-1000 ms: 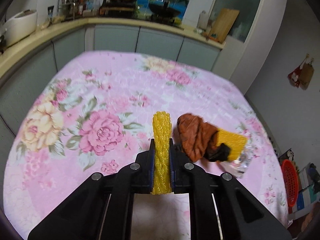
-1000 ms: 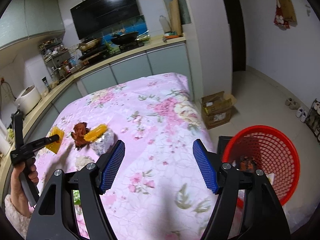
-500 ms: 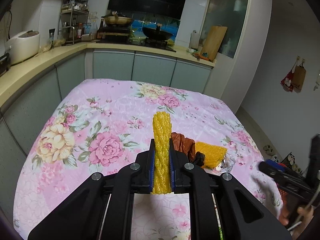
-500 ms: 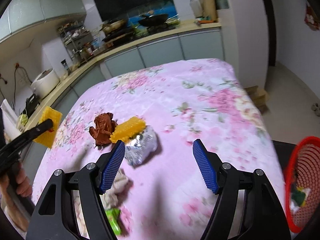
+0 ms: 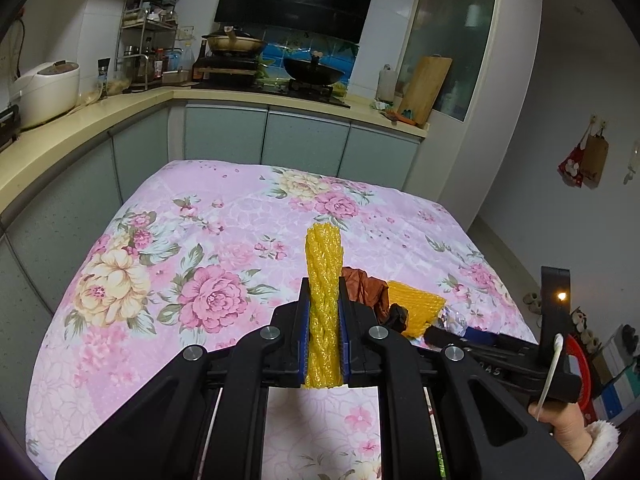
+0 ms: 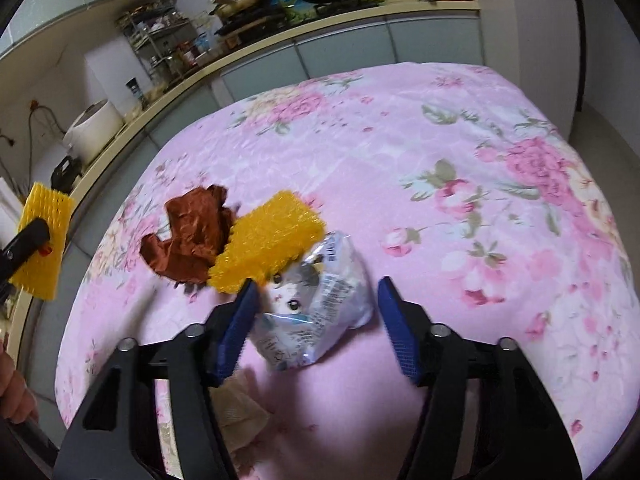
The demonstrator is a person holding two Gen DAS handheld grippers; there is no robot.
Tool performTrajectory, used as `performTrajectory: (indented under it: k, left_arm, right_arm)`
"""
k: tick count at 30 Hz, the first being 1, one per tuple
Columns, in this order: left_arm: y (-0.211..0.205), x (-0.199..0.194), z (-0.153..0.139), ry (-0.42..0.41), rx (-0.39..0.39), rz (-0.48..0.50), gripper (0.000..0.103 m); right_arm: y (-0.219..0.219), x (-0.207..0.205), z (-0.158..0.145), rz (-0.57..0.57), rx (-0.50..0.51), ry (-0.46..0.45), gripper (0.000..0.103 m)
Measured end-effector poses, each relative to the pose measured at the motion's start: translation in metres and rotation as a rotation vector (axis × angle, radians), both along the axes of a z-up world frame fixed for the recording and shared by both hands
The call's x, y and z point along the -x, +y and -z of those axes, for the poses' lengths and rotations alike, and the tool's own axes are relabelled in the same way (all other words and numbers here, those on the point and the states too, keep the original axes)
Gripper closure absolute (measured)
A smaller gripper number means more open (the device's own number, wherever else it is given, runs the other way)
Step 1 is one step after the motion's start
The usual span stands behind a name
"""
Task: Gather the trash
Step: 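Grasp the yellow mesh sleeve with left tool while right tool grasps foil snack bag, then carry the yellow mesh sleeve and foil bag over the red basket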
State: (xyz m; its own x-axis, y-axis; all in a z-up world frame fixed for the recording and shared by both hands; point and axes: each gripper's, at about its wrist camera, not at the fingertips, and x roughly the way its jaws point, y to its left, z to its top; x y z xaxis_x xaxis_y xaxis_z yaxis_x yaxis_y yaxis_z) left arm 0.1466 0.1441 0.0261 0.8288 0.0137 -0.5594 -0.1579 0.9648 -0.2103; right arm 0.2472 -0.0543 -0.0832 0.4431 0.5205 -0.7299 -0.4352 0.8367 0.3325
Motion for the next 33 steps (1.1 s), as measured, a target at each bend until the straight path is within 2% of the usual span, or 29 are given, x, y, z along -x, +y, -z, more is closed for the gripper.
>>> performTrajectory:
  k: [7, 9, 17, 33]
  left_arm:
    - [-0.002, 0.001, -0.001, -0.004, -0.004, 0.003, 0.093]
    - [-0.004, 0.001, -0.002, -0.004, -0.011, 0.005, 0.093]
    - [-0.013, 0.002, -0.002, -0.011, -0.032, 0.015, 0.092]
    - [-0.032, 0.004, -0.004, -0.034, -0.051, 0.046, 0.093]
  right_arm:
    - [0.001, 0.005, -0.005, -0.030, 0.007, -0.034, 0.071]
    - [-0.002, 0.009, -0.010, -0.034, 0.004, -0.047, 0.084]
    - [-0.023, 0.034, -0.042, -0.010, 0.036, -0.174, 0.084]
    - [-0.075, 0.063, -0.093, 0.086, 0.002, -0.316, 0.084]
